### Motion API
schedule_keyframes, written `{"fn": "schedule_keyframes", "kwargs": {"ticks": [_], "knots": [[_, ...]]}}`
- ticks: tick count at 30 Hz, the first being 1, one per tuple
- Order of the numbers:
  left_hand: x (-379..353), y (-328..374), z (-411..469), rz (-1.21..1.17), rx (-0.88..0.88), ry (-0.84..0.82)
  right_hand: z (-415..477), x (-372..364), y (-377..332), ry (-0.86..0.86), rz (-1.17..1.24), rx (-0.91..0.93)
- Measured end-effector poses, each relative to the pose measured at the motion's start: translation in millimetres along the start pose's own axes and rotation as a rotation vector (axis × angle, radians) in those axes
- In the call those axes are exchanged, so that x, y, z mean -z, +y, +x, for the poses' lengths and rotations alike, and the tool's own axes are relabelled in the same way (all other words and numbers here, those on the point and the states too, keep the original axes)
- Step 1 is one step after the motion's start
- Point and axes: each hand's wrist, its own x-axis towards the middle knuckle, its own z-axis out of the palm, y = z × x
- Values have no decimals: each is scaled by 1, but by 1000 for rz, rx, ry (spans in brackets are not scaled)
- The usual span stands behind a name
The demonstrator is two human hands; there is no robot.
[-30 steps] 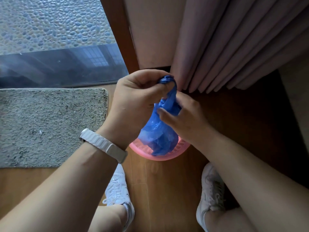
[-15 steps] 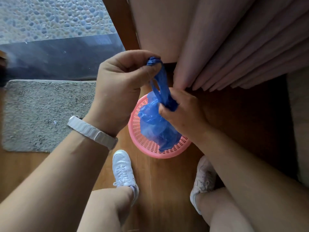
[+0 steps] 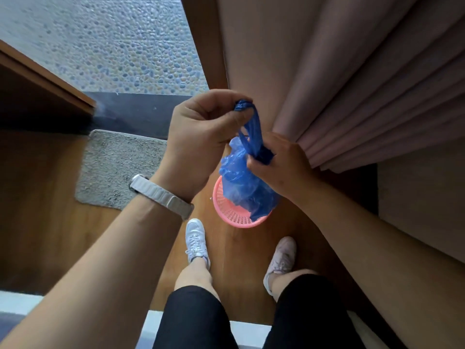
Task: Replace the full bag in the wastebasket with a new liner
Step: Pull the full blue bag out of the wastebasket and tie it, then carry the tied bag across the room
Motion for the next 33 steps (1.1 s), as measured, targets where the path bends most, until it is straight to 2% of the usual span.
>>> {"fn": "schedule_keyframes", "kwargs": {"ticks": [7,13,18,25,33], "knots": [[15,110,-40,-56,-104,117,5,59,-105,-37,3,110],[70,178,-61,-95,-212,186,11,66,-191,-67,36,230],[137,224,-73,-90,-288,210,21,36,-261,-10,-10,382],[246,278,-78,-168,-324,239,49,-29,-360,35,-35,505],[338,320,-76,-103,-401,287,98,-101,-442,31,-64,543]]}}
